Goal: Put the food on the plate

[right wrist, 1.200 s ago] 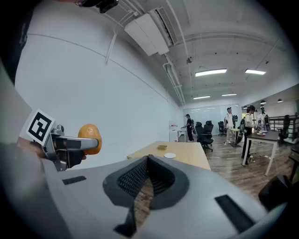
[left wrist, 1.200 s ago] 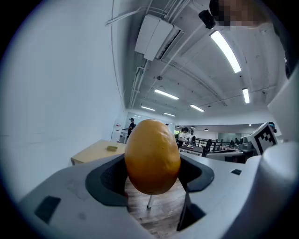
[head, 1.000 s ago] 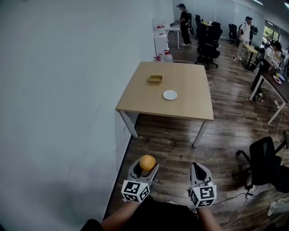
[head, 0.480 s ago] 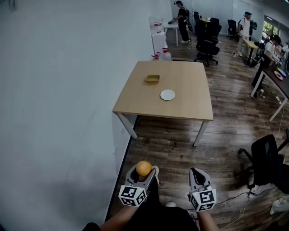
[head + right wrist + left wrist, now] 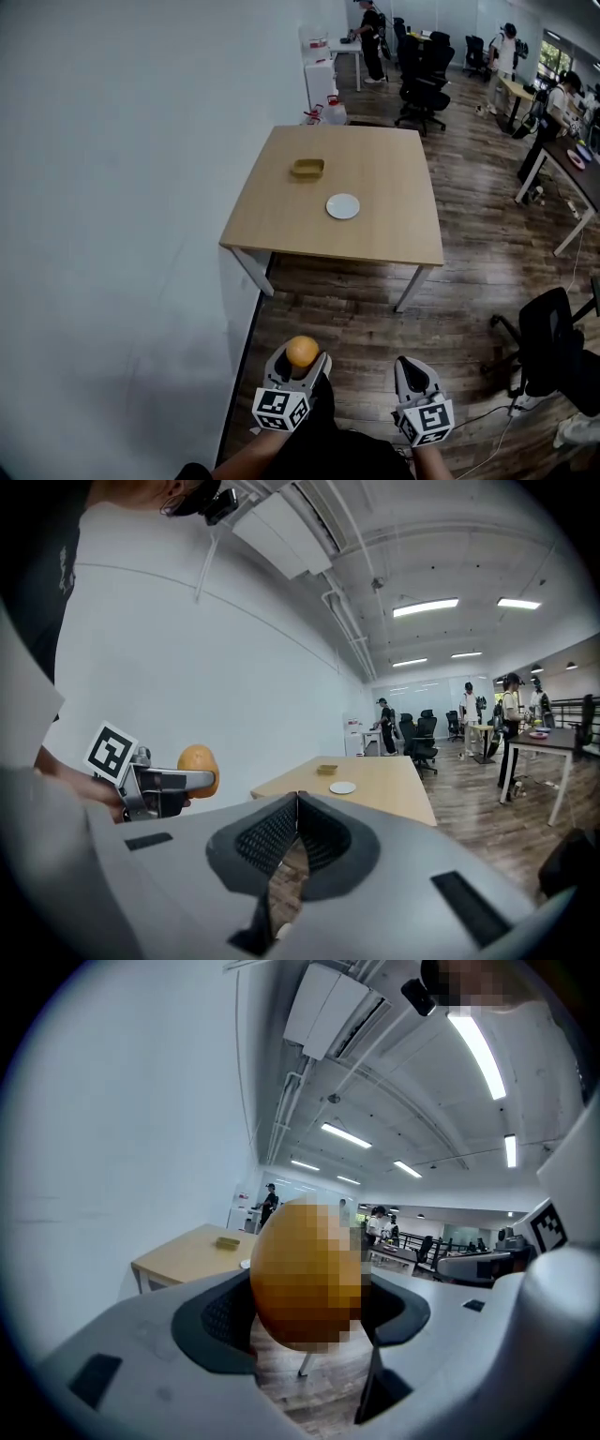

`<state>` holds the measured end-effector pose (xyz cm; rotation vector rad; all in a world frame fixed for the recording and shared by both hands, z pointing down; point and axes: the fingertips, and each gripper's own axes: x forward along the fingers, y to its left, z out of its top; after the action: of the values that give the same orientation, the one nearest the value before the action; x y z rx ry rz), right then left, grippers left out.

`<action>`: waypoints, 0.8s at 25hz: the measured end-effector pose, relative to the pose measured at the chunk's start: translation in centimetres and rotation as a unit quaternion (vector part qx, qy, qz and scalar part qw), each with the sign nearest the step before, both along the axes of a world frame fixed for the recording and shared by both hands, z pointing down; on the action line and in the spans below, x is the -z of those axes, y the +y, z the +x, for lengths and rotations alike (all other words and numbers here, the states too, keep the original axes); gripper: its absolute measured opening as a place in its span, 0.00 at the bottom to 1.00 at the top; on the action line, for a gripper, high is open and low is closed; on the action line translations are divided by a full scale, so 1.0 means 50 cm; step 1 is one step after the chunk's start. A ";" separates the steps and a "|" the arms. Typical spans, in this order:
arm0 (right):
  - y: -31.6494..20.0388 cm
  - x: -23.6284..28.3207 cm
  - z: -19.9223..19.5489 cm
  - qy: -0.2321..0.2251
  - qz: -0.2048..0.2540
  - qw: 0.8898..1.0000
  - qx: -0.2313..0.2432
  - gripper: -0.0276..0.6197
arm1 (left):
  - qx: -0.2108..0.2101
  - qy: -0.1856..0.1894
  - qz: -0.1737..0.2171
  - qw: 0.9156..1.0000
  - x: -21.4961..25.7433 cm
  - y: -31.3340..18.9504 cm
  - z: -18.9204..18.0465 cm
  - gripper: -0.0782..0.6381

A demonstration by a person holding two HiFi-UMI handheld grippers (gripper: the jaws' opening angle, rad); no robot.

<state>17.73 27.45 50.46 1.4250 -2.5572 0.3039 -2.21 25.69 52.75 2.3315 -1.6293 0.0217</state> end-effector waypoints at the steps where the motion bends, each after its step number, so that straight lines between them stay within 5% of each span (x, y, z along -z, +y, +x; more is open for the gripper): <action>1: -0.025 -0.004 -0.003 0.001 -0.004 1.000 -0.003 0.14 | 0.000 0.000 0.002 1.000 -0.004 -0.026 -0.006 0.53; 12: -0.320 -0.045 -0.122 0.035 -0.055 0.998 0.015 0.14 | -0.013 0.006 -0.022 1.000 -0.047 -0.308 -0.109 0.53; 20: -0.512 0.009 -0.173 0.037 -0.016 0.997 -0.061 0.14 | -0.033 0.020 -0.025 0.999 -0.058 -0.480 -0.190 0.53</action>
<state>9.10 1.87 49.99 1.5526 -2.4016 0.3031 -11.71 1.69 55.66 2.3325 -1.5148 0.0306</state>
